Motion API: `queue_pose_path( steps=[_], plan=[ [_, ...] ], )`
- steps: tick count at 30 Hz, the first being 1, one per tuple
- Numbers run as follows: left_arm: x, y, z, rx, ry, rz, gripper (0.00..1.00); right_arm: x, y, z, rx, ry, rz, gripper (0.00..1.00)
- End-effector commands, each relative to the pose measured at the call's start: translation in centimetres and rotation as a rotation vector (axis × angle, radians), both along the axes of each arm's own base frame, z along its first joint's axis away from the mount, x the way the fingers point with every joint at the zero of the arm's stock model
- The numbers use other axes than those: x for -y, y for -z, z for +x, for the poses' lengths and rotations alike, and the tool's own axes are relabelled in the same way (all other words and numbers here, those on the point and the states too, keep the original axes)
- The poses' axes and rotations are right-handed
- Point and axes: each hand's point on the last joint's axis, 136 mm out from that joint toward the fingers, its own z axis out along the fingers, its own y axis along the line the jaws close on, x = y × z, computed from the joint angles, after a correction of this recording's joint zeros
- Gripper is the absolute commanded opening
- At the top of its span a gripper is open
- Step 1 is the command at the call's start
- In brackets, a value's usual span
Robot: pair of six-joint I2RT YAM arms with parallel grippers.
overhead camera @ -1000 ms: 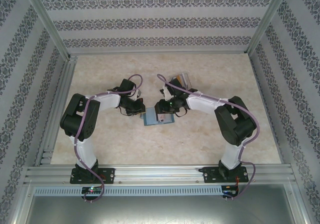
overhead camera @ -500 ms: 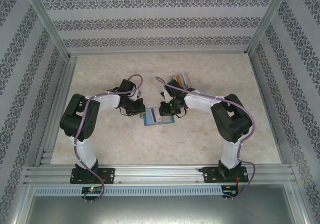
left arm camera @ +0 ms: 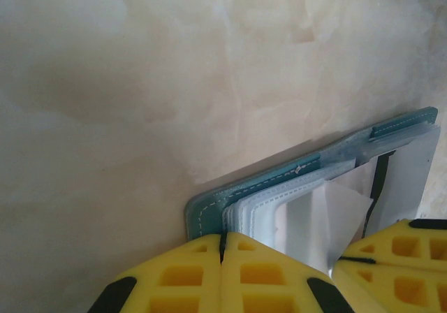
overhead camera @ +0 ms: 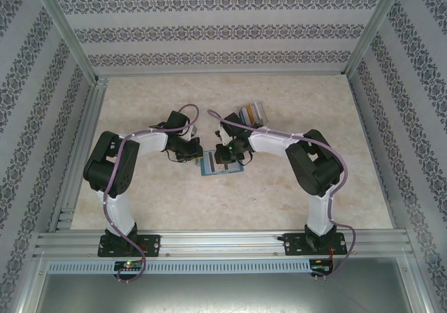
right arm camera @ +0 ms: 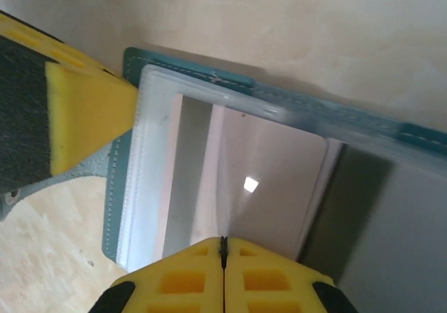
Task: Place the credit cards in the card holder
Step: Close the card holder at the center of the table.
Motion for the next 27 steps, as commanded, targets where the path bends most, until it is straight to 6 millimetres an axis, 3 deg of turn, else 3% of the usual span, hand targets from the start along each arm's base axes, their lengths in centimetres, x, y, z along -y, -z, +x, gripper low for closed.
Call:
queue_pose_path(
  steps=[1, 6, 10, 14, 16, 19, 27],
  plan=[
    [-1.4, 1.8, -1.8, -0.065, -0.022, 0.072, 0.0, -0.3, -0.4, 0.1, 0.009, 0.001, 0.004, 0.08],
    [-1.5, 1.4, -1.6, -0.054, -0.021, 0.077, 0.0, 1.7, -2.8, 0.4, 0.042, 0.03, 0.008, 0.14],
    [-1.5, 0.9, -1.4, -0.042, -0.024, 0.074, 0.0, 4.8, -4.0, 0.5, 0.063, 0.102, 0.009, 0.28],
    [-1.4, 0.9, -1.4, -0.043, -0.021, 0.074, 0.0, 8.7, -2.6, 0.5, 0.011, 0.223, 0.015, 0.39],
    [-1.4, 1.1, -1.5, -0.049, -0.02, 0.073, 0.0, 9.7, -1.8, 0.4, -0.016, 0.259, 0.036, 0.42],
    [-1.5, 1.3, -1.6, -0.051, -0.022, 0.073, 0.0, 9.6, -0.8, 0.2, -0.063, 0.288, 0.111, 0.45],
    [-1.6, 1.5, -2.0, -0.058, -0.025, 0.074, 0.0, 6.7, 0.1, 0.8, -0.129, 0.293, 0.297, 0.47]
  ],
)
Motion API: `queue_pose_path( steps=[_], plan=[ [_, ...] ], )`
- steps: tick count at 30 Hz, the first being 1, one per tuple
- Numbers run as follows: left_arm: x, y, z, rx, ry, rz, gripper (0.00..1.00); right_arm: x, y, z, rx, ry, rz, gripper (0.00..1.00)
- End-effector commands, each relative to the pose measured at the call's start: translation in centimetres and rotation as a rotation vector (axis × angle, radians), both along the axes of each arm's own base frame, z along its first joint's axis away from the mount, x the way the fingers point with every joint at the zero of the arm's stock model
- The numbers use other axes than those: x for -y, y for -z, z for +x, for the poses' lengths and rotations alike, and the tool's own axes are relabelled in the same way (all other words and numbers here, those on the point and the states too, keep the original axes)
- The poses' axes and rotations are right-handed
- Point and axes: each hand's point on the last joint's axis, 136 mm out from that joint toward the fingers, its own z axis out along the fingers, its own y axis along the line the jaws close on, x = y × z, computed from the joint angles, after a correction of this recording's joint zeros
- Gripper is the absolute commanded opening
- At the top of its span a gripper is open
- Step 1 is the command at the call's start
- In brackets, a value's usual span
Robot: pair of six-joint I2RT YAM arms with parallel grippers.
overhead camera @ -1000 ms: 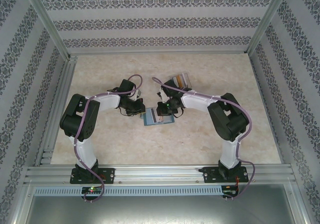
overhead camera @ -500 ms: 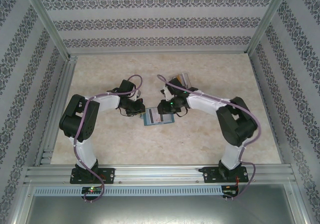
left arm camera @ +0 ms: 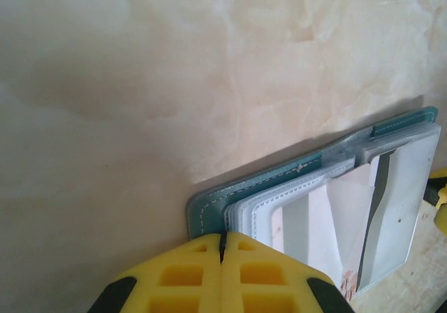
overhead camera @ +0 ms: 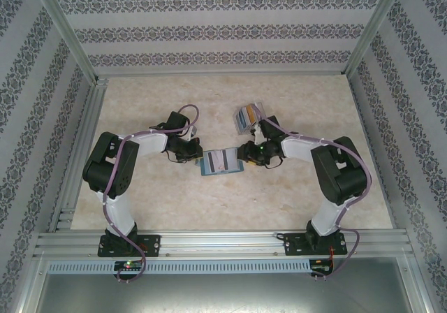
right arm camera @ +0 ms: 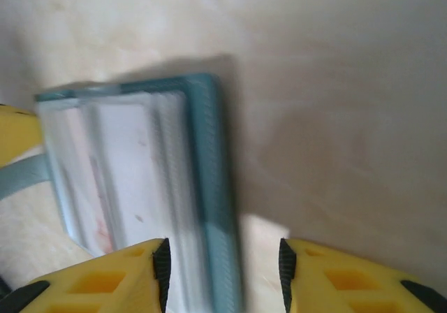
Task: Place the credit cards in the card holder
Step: Close the card holder at the center of the table.
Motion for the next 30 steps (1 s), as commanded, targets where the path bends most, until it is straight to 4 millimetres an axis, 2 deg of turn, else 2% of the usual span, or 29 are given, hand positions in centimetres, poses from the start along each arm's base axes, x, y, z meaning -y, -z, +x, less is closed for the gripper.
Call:
queue_pose_path(
  steps=[1, 6, 11, 15, 19, 24, 30],
  plan=[
    [-1.5, 1.6, -1.9, -0.068, -0.021, 0.073, 0.0, -2.2, -0.1, 0.1, -0.014, -0.012, 0.13, 0.47],
    [-1.5, 1.7, -2.0, -0.072, -0.023, 0.07, 0.0, -3.2, -0.3, 0.4, -0.007, -0.018, 0.173, 0.46],
    [-1.6, 1.5, -2.0, -0.069, -0.022, 0.078, 0.0, -3.4, -2.3, 0.7, 0.032, -0.022, 0.184, 0.45],
    [-1.6, 1.5, -1.9, -0.067, -0.025, 0.077, 0.0, -4.3, -4.4, 0.5, 0.062, -0.054, 0.194, 0.44],
    [-1.5, 1.5, -1.9, -0.067, -0.026, 0.073, 0.0, -5.2, -5.2, 0.3, 0.078, -0.083, 0.172, 0.44],
    [-1.6, 1.5, -1.9, -0.066, -0.025, 0.077, 0.0, -6.3, -5.5, 0.1, 0.084, -0.112, 0.145, 0.45],
    [-1.5, 1.3, -1.9, -0.062, -0.026, 0.075, 0.0, -8.0, -4.3, -0.3, 0.06, -0.15, 0.123, 0.45]
  ],
)
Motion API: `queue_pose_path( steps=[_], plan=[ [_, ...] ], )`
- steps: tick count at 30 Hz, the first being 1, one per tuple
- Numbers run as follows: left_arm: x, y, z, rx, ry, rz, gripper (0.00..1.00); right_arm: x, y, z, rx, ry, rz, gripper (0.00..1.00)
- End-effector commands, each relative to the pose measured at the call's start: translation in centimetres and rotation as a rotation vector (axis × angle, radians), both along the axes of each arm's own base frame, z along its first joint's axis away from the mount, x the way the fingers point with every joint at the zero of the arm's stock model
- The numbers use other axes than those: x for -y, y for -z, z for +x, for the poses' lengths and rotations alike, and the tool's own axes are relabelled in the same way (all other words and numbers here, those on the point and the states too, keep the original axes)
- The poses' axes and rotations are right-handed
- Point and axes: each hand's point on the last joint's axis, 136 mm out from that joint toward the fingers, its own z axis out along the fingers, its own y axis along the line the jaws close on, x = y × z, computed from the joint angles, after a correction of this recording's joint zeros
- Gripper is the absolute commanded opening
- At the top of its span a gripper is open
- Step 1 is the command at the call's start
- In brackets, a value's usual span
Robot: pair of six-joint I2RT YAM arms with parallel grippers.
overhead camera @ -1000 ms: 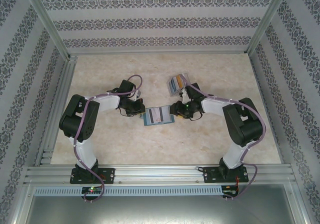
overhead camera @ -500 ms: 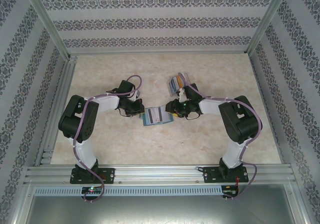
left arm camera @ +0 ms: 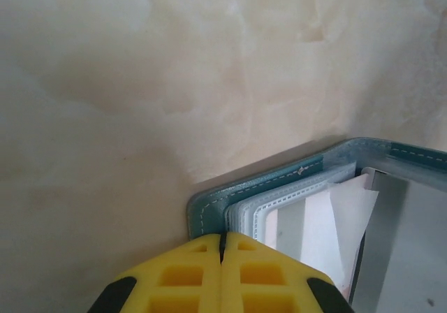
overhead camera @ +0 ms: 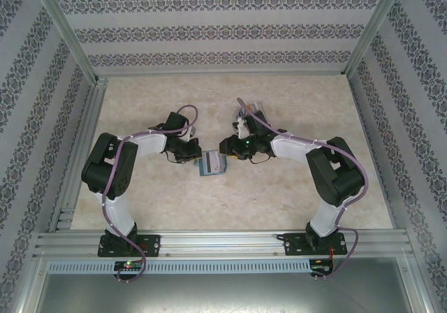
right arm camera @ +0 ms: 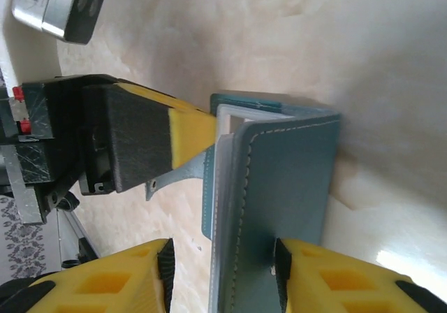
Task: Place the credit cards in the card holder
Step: Close the card holder at the center of the table.
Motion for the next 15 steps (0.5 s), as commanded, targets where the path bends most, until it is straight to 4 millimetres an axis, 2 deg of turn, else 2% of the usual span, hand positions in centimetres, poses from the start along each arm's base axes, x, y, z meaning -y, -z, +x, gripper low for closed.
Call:
queue_pose_path(
  steps=[1, 8, 11, 15],
  plan=[
    [-1.3, 1.3, -1.8, -0.068, -0.02, 0.064, 0.0, -1.0, 1.1, -0.3, -0.014, -0.034, -0.033, 0.45],
    [-1.6, 0.6, -1.8, -0.056, -0.029, 0.074, 0.02, -2.6, 2.7, -0.8, -0.035, -0.082, -0.084, 0.45],
    [-1.9, -0.2, -1.8, -0.041, -0.04, 0.087, 0.1, -2.8, 2.9, -1.0, -0.037, -0.093, -0.097, 0.45],
    [-2.2, -1.5, -2.1, -0.027, -0.052, 0.09, 0.18, -3.2, 2.2, -1.1, -0.028, -0.111, -0.093, 0.45]
  ],
)
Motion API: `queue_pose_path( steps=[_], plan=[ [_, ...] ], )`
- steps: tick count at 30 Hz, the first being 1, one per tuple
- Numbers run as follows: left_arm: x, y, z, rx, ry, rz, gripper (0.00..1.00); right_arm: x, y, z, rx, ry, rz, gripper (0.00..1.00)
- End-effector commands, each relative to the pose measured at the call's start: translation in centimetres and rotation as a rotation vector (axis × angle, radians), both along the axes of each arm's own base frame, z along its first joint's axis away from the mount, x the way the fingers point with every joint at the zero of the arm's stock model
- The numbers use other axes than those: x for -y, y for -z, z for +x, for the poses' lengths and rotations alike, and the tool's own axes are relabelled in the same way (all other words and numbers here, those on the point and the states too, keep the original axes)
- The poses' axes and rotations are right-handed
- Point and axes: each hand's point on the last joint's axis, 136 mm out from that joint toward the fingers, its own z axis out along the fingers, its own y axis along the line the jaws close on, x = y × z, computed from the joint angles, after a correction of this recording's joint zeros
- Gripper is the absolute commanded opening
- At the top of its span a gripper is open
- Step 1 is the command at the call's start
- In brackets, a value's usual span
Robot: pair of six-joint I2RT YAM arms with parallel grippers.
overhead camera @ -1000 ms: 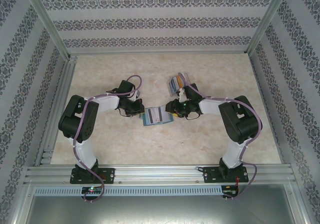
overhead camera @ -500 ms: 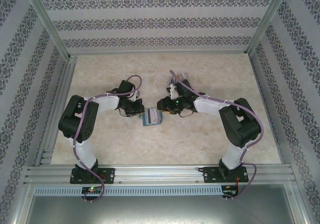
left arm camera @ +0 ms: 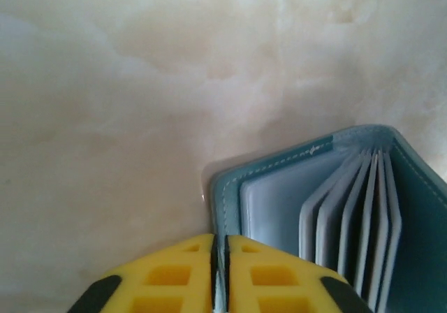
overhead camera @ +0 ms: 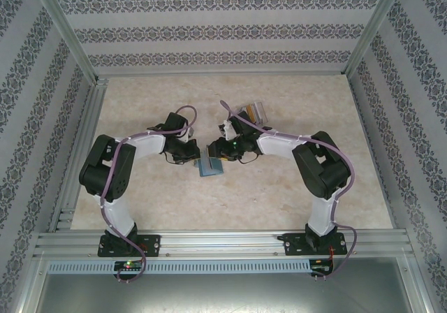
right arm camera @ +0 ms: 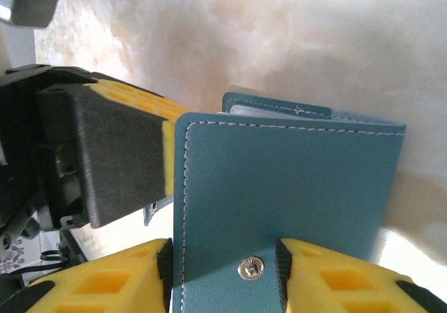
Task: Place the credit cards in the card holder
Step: Close the card holder at the center of the table.
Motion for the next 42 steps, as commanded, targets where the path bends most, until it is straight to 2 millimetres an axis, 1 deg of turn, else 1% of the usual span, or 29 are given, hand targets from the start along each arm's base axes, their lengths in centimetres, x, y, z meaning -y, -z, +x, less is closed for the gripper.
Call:
queue_pose_path(
  steps=[1, 4, 6, 8, 10, 12, 13, 16, 19, 20, 22, 23, 25, 27, 31, 34, 38, 40, 42],
  plan=[
    [-1.0, -1.2, -1.2, -0.014, -0.024, 0.033, 0.21, -0.1, 0.5, -0.7, -0.015, -0.033, -0.037, 0.45],
    [-1.5, -2.6, -1.5, 0.008, -0.045, 0.031, 0.28, -0.4, -0.1, -0.7, -0.019, -0.05, -0.028, 0.41],
    [-1.8, -3.9, -1.5, 0.036, -0.064, 0.016, 0.33, -0.7, 0.2, -0.8, -0.027, -0.062, -0.035, 0.38],
    [-2.0, -5.1, -1.2, 0.068, -0.086, 0.003, 0.34, -1.0, 0.9, -1.1, -0.04, -0.077, -0.053, 0.34],
    [-2.0, -6.4, -0.8, 0.102, -0.099, -0.012, 0.34, -1.2, 2.0, -1.5, -0.052, -0.093, -0.097, 0.25],
    [-2.0, -7.4, -0.4, 0.126, -0.108, -0.025, 0.34, -1.2, 3.0, -1.7, -0.056, -0.106, -0.146, 0.19],
    [-1.8, -7.7, -0.2, 0.131, -0.107, -0.031, 0.34, -1.3, 3.6, -1.9, -0.056, -0.116, -0.175, 0.17],
    [-1.3, -8.1, 0.4, 0.133, -0.094, -0.05, 0.34, -1.5, 4.6, -2.0, -0.047, -0.139, -0.237, 0.15],
    [-0.6, -8.2, 1.4, 0.129, -0.071, -0.063, 0.34, -1.8, 5.0, -2.4, -0.045, -0.189, -0.288, 0.14],
    [-0.4, -8.2, 1.7, 0.127, -0.064, -0.065, 0.33, -1.8, 4.8, -2.5, -0.04, -0.202, -0.295, 0.16],
    [0.1, -8.2, 2.5, 0.125, -0.051, -0.073, 0.33, -1.7, 3.9, -2.8, -0.014, -0.227, -0.305, 0.27],
    [0.3, -8.2, 2.8, 0.125, -0.046, -0.08, 0.33, -1.5, 3.2, -2.8, 0.001, -0.232, -0.306, 0.31],
    [0.8, -8.2, 3.5, 0.125, -0.04, -0.096, 0.33, -1.1, 1.3, -2.8, 0.042, -0.233, -0.303, 0.41],
    [1.2, -8.3, 4.1, 0.126, -0.036, -0.11, 0.32, -0.8, -0.6, -2.6, 0.084, -0.218, -0.291, 0.43],
    [1.7, -8.5, 5.1, 0.137, -0.04, -0.129, 0.31, 0.0, -3.8, -2.3, 0.149, -0.184, -0.264, 0.44],
    [2.0, -8.6, 5.7, 0.142, -0.047, -0.145, 0.31, 0.6, -5.3, -2.6, 0.171, -0.156, -0.261, 0.44],
    [2.9, -9.2, 6.6, 0.152, -0.037, -0.182, 0.31, 2.2, -5.8, -3.5, 0.179, -0.117, -0.281, 0.43],
    [3.6, -9.7, 7.0, 0.157, -0.016, -0.204, 0.3, 3.5, -5.3, -3.8, 0.169, -0.063, -0.279, 0.36],
    [4.6, -10.1, 7.0, 0.161, 0.024, -0.217, 0.3, 3.9, -4.6, -4.5, 0.149, -0.026, -0.241, 0.28]
  ],
)
